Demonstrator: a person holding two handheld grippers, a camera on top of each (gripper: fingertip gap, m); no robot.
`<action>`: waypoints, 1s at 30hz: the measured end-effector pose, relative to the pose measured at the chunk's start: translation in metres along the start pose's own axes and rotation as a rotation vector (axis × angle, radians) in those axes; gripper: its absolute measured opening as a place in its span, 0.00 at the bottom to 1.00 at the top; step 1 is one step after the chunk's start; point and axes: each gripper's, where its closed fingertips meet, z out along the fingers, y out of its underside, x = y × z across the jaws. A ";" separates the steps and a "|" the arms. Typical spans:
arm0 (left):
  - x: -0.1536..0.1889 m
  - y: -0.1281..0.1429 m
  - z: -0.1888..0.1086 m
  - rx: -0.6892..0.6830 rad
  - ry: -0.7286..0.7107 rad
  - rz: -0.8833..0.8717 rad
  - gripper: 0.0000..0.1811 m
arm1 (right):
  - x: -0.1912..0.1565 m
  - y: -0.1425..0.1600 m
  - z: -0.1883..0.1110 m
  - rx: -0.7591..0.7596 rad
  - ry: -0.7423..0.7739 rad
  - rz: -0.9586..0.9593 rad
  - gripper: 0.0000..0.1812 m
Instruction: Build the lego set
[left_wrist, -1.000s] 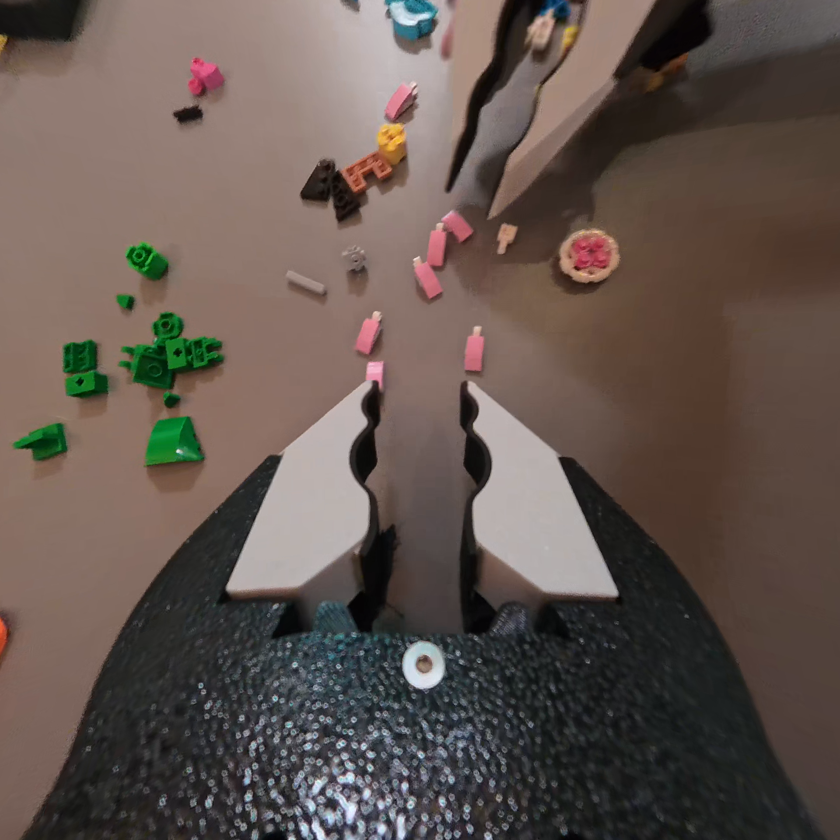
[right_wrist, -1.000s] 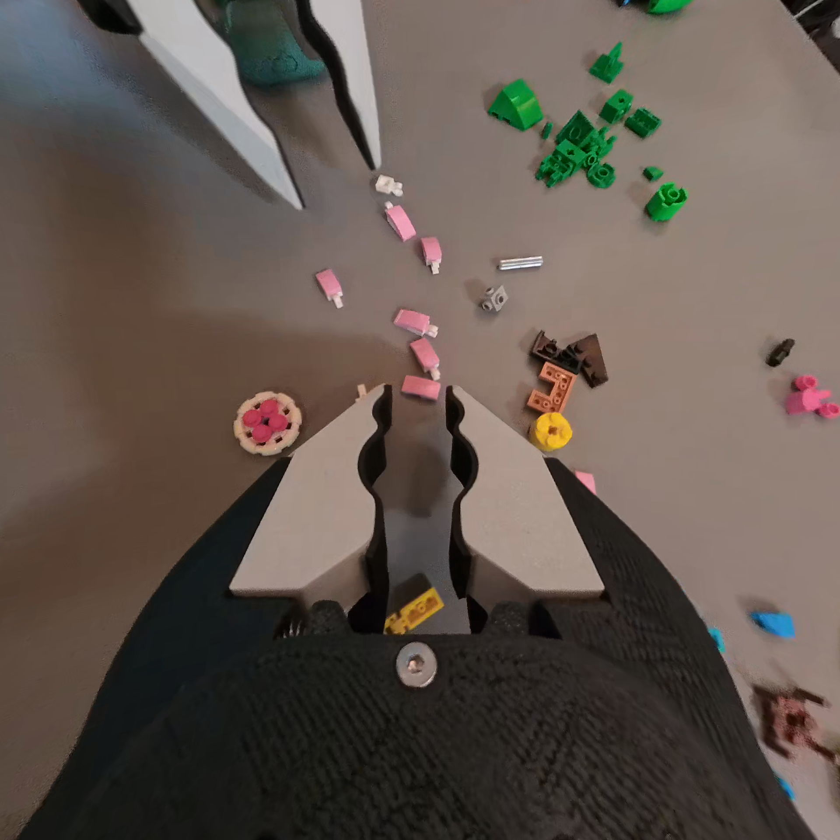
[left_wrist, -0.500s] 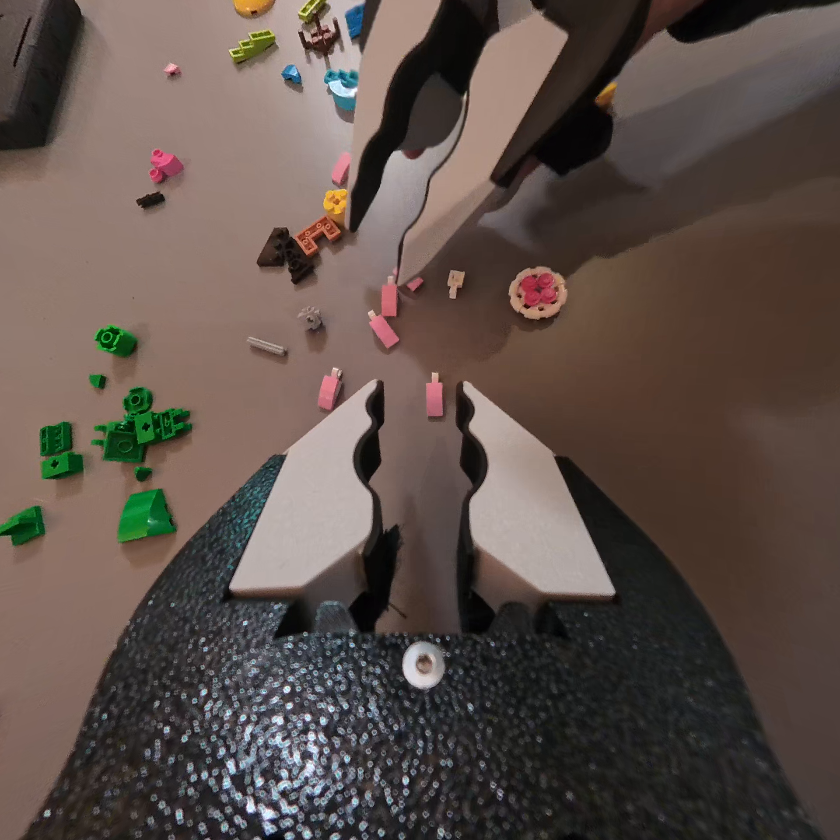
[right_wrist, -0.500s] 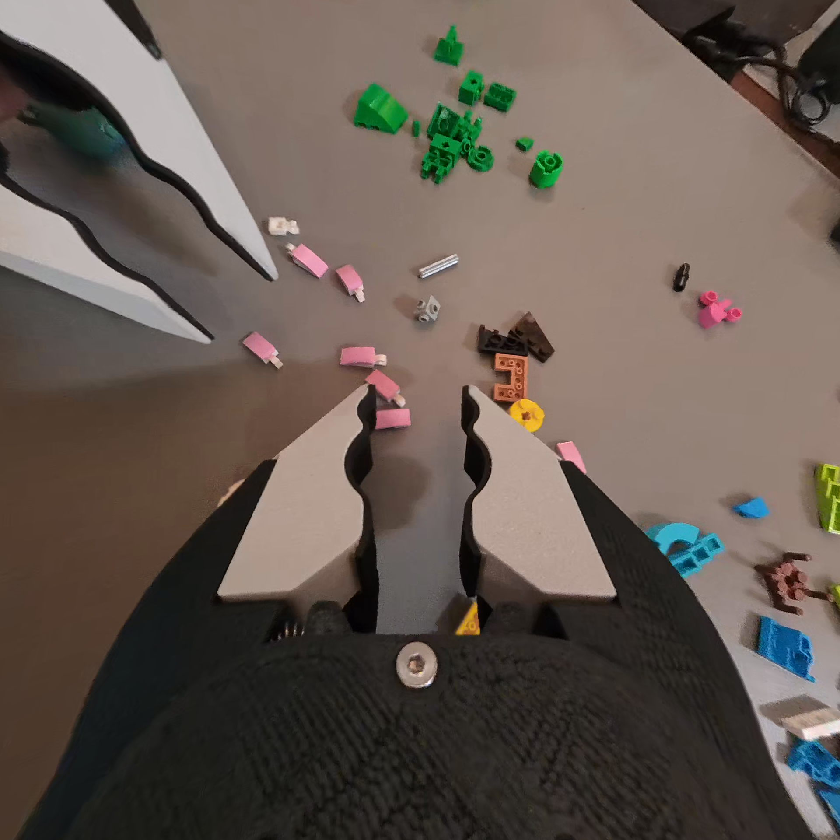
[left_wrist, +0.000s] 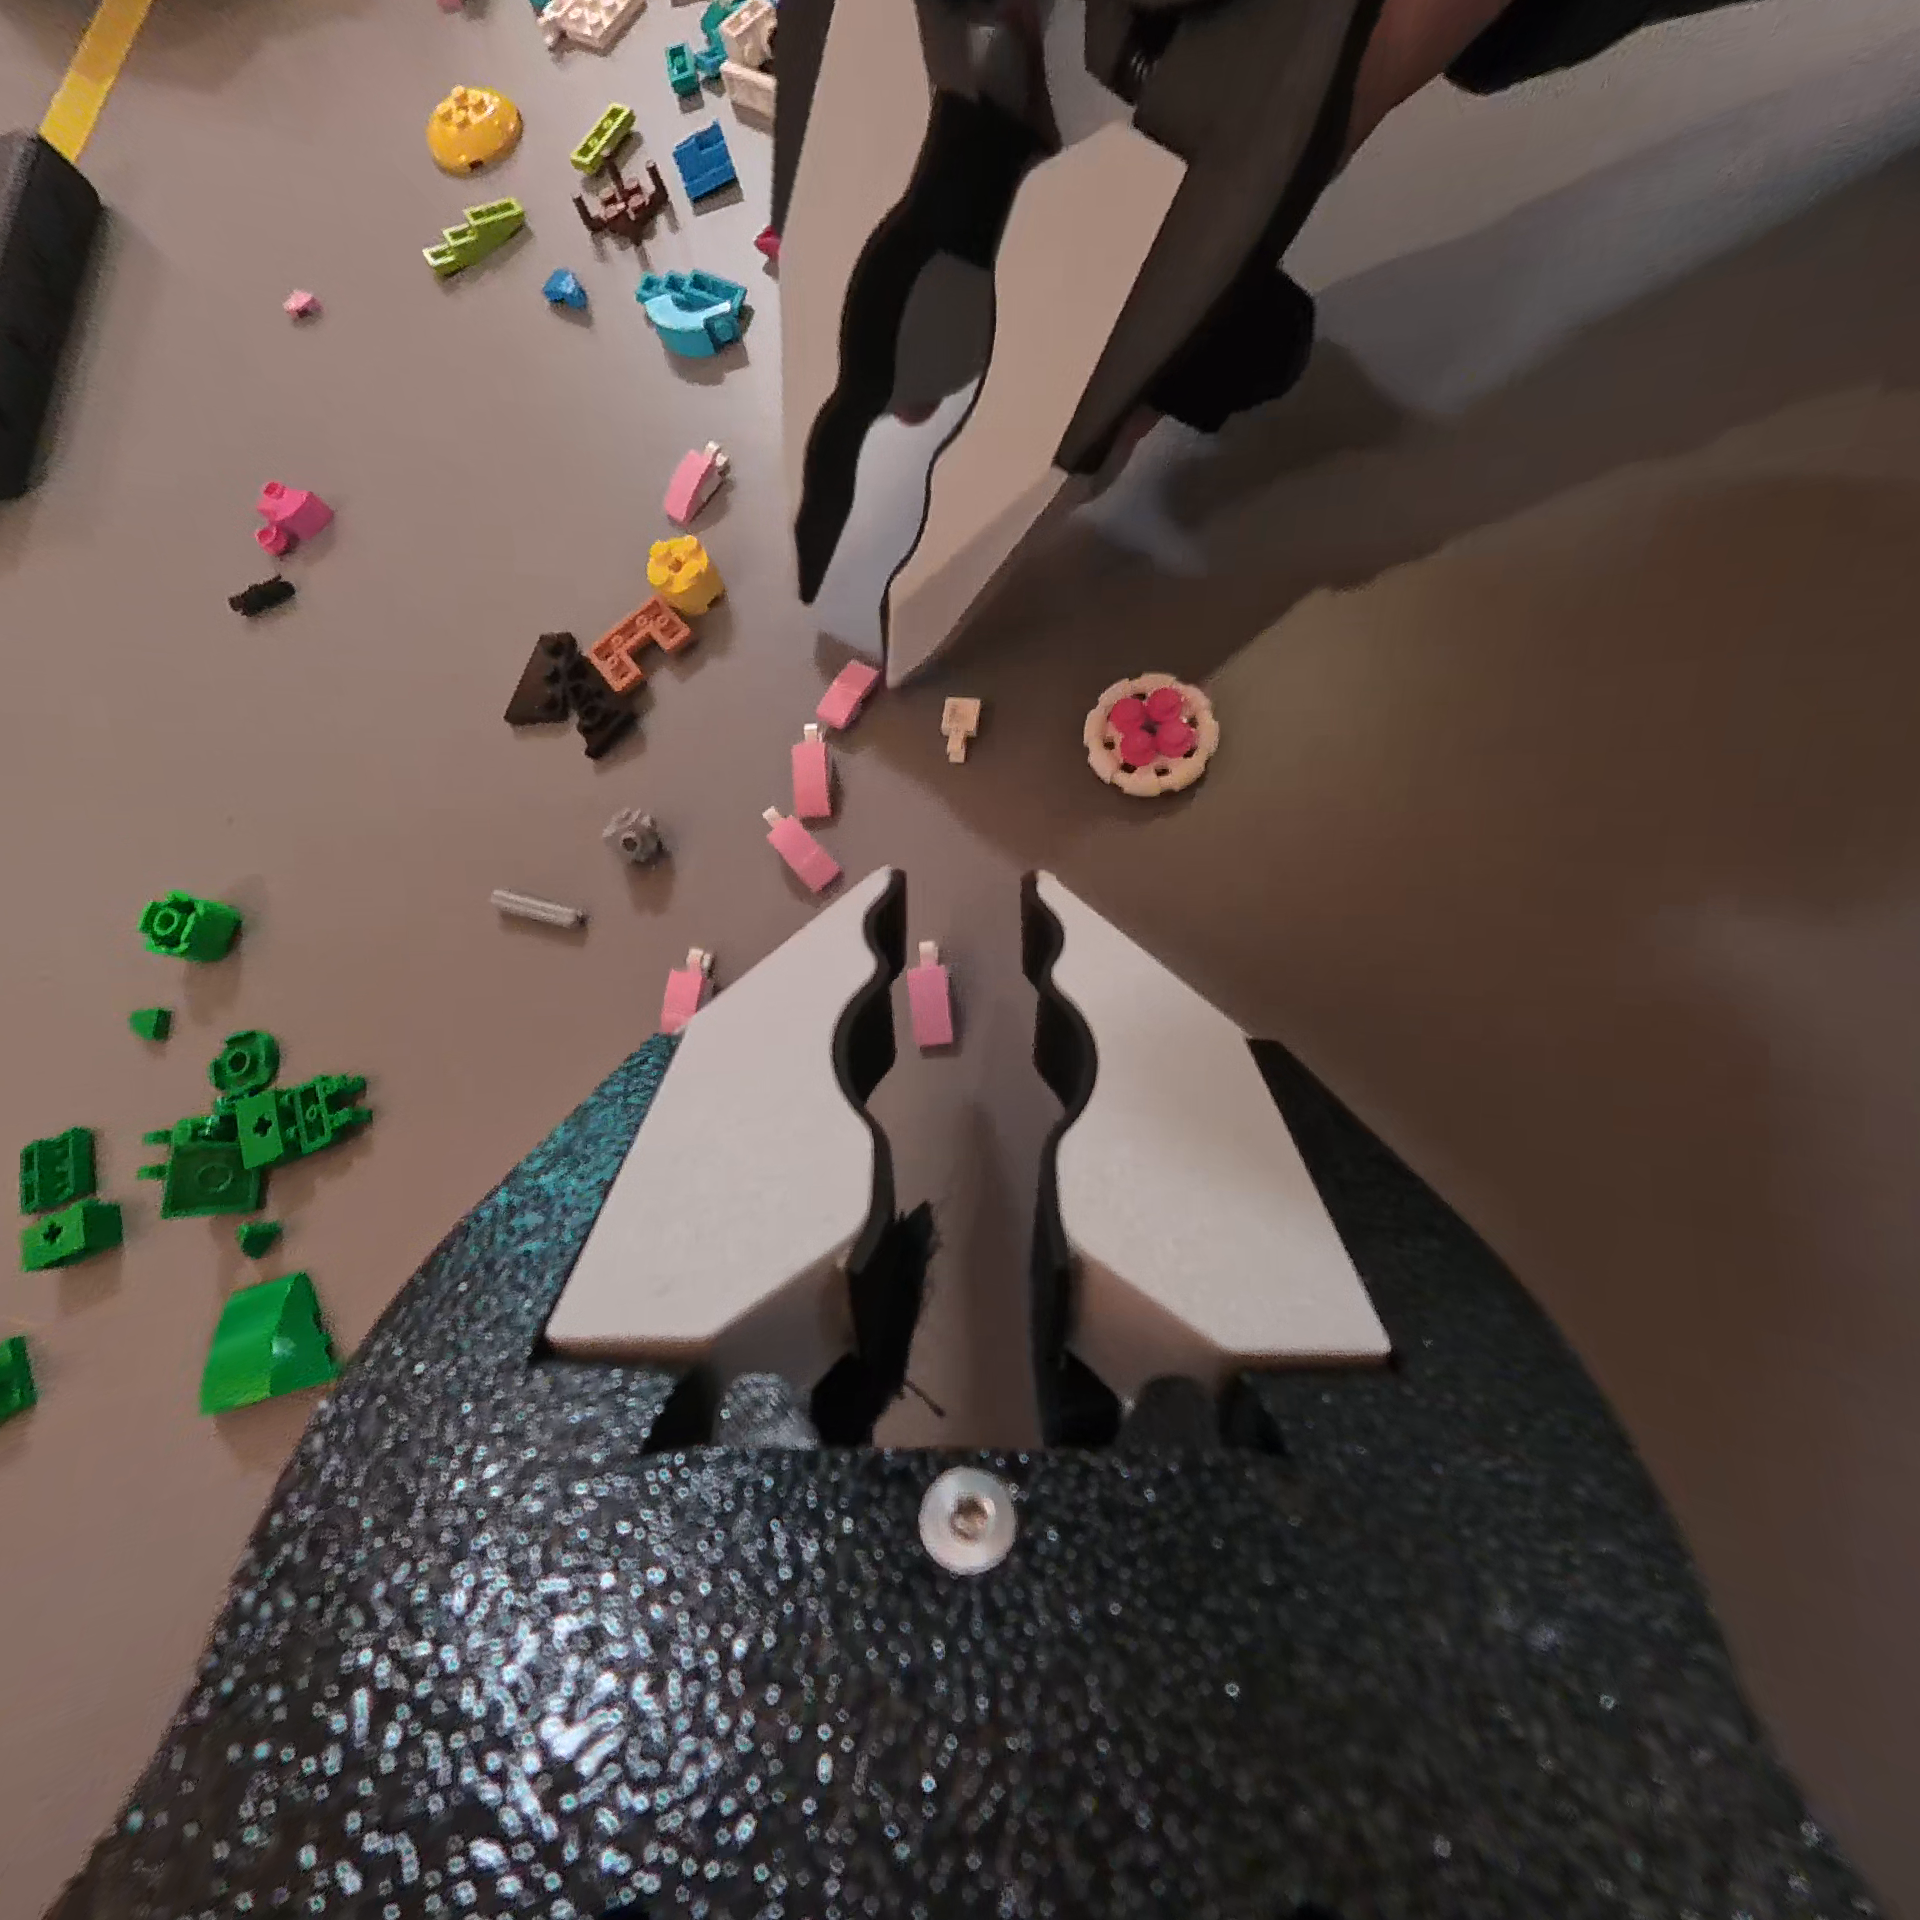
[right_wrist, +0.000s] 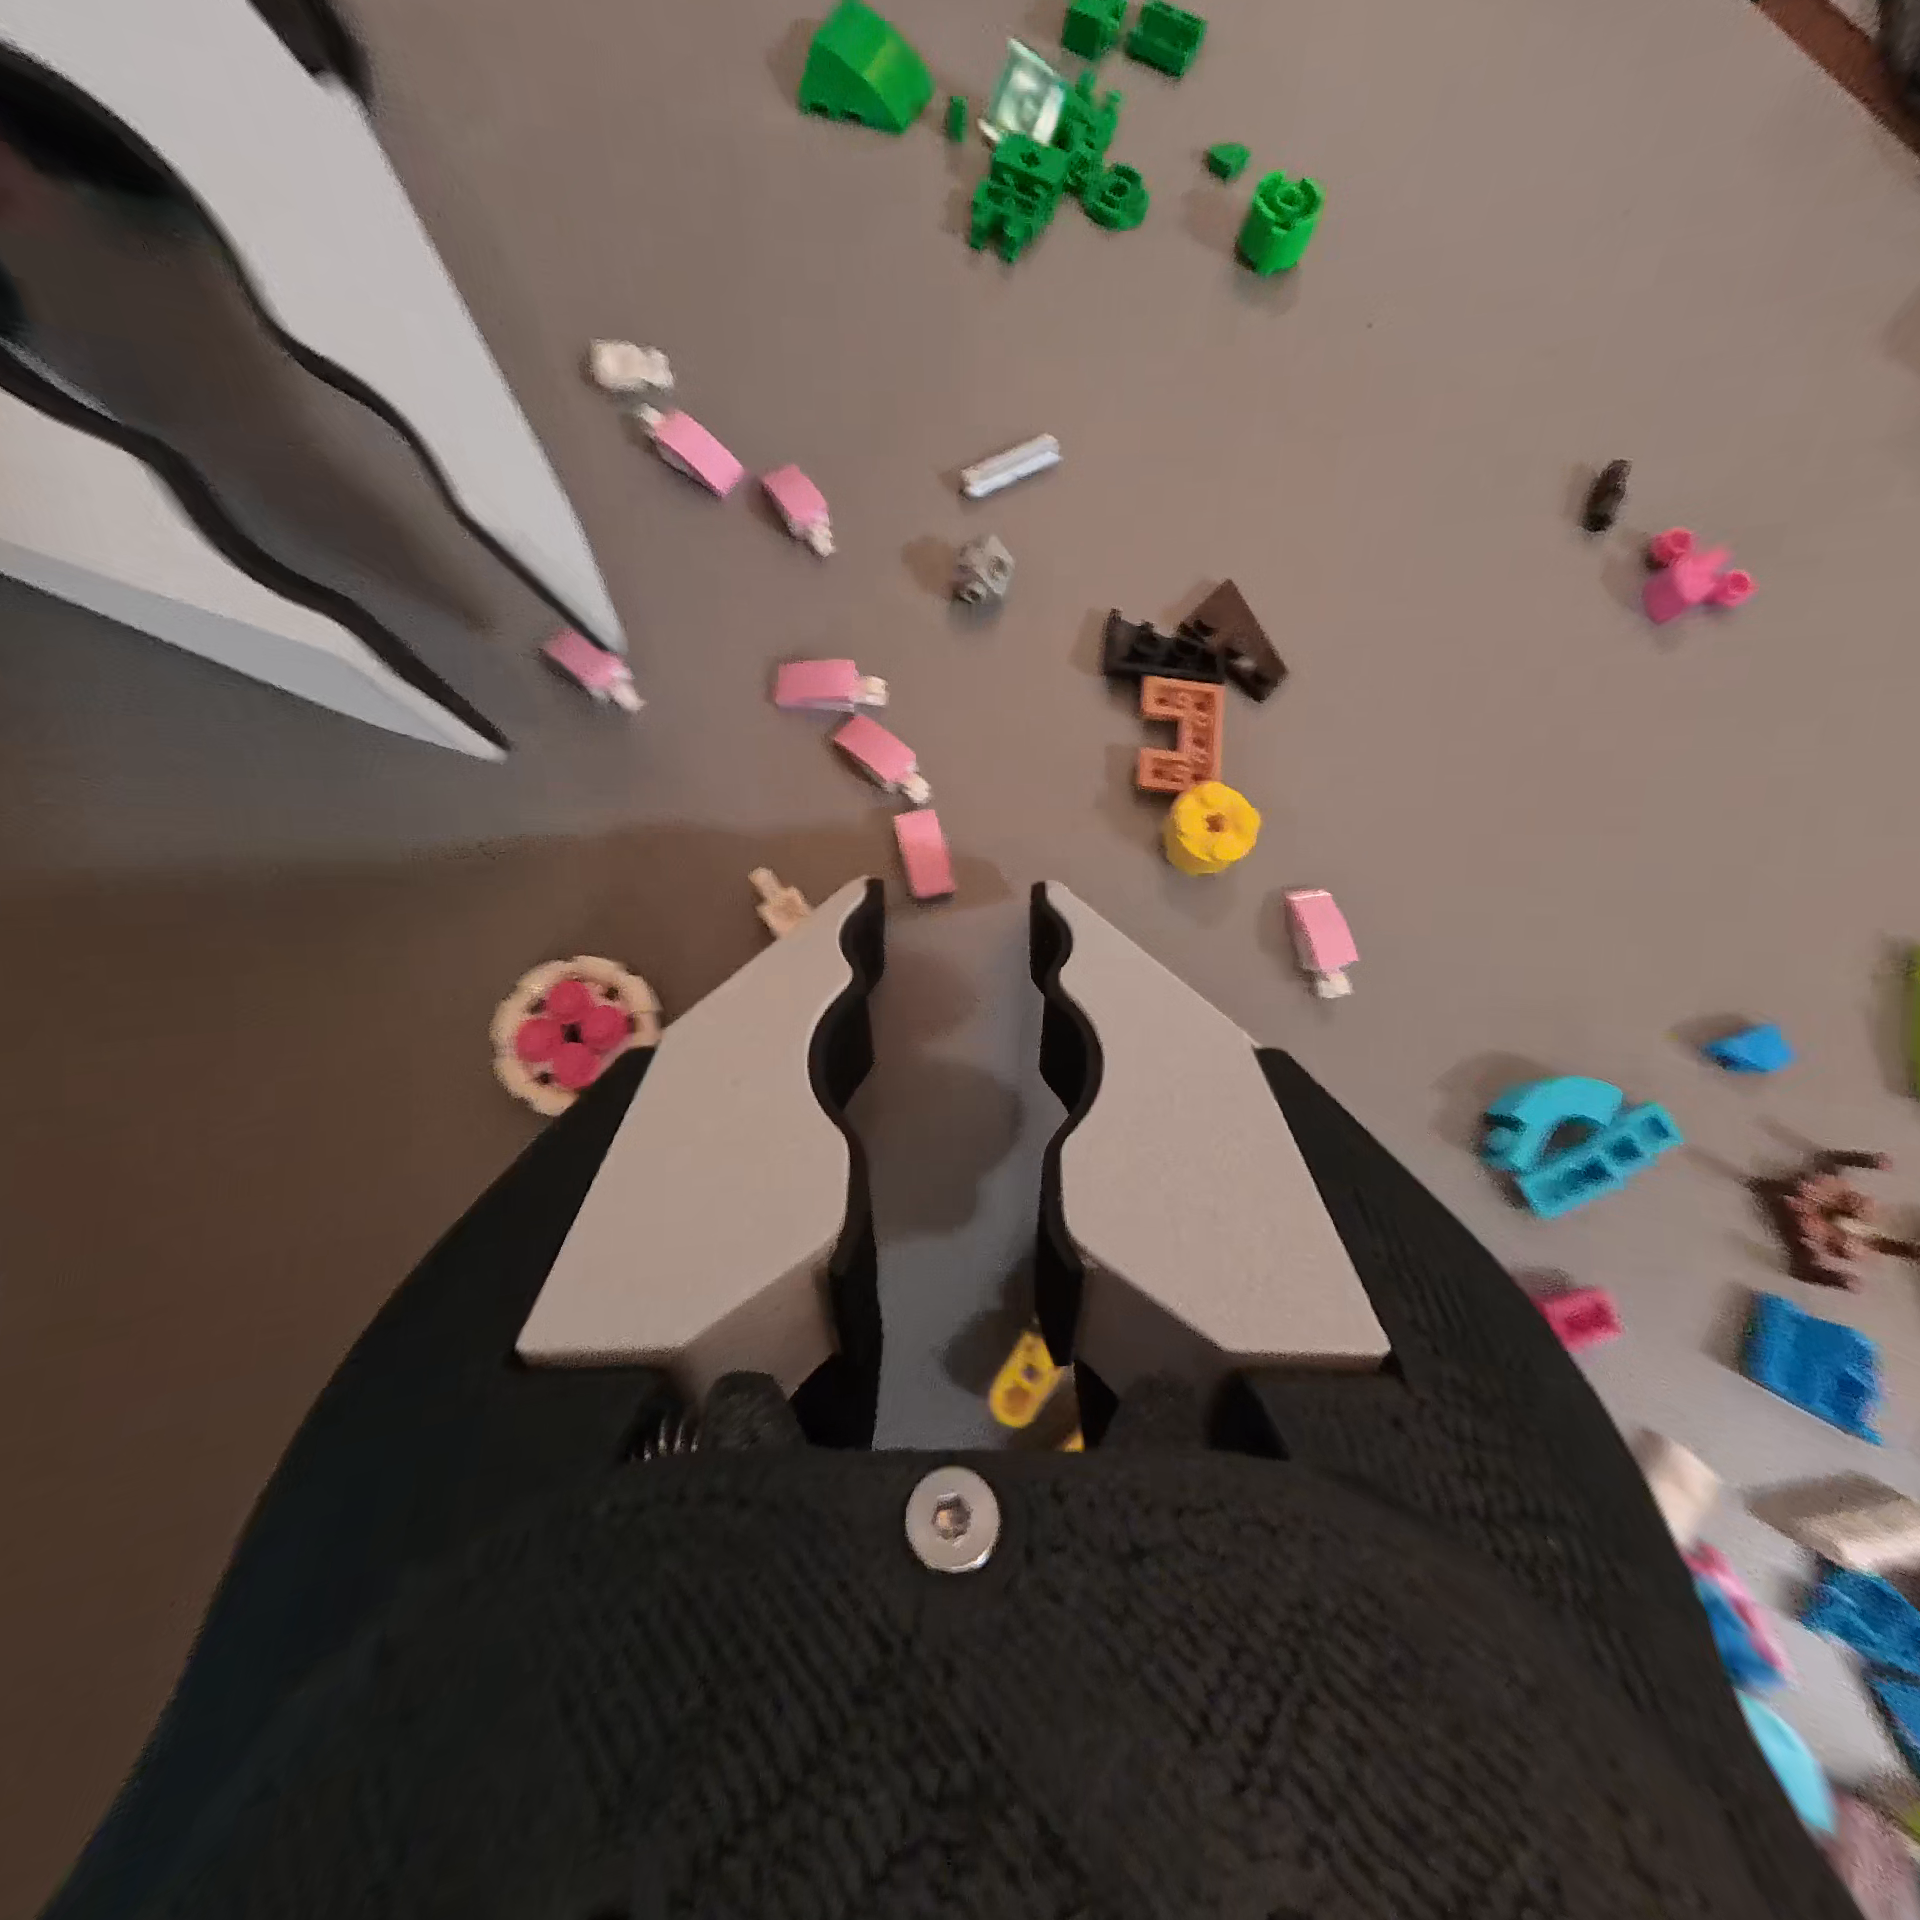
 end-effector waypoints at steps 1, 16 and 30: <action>0.001 -0.001 0.002 0.000 0.000 0.007 0.10 | -0.007 -0.002 0.000 0.016 -0.052 0.025 0.15; 0.002 -0.004 0.009 0.022 0.017 -0.008 0.10 | -0.034 0.000 -0.007 0.037 -0.320 -0.238 0.12; 0.005 -0.037 -0.021 0.378 0.306 -0.414 0.16 | -0.054 -0.072 -0.056 0.554 0.222 -1.035 0.05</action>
